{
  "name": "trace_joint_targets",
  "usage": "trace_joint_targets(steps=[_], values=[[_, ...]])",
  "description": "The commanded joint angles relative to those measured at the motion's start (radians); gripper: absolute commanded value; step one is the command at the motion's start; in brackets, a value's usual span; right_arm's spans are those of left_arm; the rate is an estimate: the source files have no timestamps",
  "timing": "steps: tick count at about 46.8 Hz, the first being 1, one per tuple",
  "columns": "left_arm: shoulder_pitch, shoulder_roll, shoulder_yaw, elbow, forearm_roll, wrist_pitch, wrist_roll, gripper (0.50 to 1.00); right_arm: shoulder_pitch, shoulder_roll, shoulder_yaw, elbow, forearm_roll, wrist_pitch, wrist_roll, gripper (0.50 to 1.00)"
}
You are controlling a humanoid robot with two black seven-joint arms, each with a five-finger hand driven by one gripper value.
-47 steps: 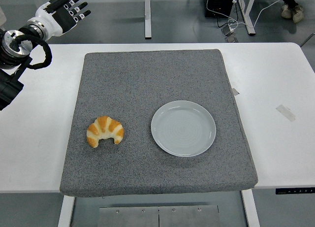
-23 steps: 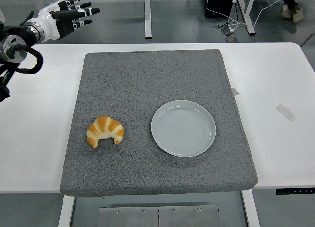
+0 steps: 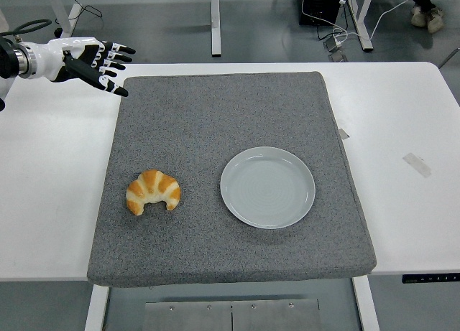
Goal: Place the bread on the plate
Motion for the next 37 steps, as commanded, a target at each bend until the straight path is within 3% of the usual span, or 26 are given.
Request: trace_joint_targets(steps=[1,5,9,21,37], values=[[-0.039,-0.003,0.077,-0.016,0.061,0.000,-0.074,0.984,-0.001,0.000,0.000,0.000,0.000,0.000,0.000,1.000],[-0.084,-0.009,0.155,-0.056,0.092,0.000,-0.160,0.984,-0.001,0.000,0.001,0.000,0.000,0.000,0.000,1.000],[-0.110,-0.012,0.170,-0.096,0.091,0.000,-0.211,0.986,-0.001,0.000,0.000,0.000,0.000,0.000,0.000,1.000],[-0.127,0.002,0.166,-0.285,0.082,0.000,-0.214,0.986,-0.001,0.000,0.000,0.000,0.000,0.000,0.000,1.000],[-0.125,0.170,0.140,-0.467,0.079,0.000,-0.220,0.984,0.001,0.000,0.000,0.000,0.000,0.000,0.000,1.000]])
